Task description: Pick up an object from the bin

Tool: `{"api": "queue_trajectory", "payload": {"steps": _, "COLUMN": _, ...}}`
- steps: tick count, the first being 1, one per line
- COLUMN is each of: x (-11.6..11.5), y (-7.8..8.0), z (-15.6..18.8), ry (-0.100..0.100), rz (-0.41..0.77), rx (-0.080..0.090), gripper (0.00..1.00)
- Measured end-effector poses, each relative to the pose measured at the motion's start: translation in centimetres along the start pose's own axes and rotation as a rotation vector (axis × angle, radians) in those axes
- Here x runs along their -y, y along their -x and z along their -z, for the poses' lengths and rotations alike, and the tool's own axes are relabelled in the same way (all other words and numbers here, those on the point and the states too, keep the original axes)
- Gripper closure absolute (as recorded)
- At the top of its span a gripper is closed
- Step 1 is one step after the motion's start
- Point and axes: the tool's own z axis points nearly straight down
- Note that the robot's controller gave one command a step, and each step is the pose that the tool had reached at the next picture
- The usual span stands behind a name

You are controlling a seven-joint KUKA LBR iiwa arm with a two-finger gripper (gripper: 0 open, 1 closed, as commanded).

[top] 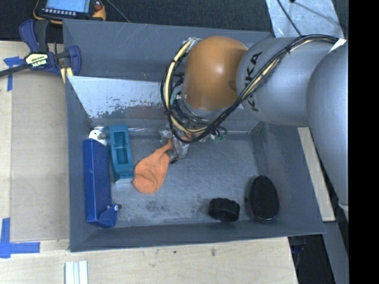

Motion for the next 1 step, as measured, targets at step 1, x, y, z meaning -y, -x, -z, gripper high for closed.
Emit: {"api": "queue_trajectory", "payload": {"steps": 1, "x": 0.02, "y": 0.05, "z": 0.67, "ry": 0.000, "rz": -0.001, "rx": 0.002, "gripper": 1.00}}
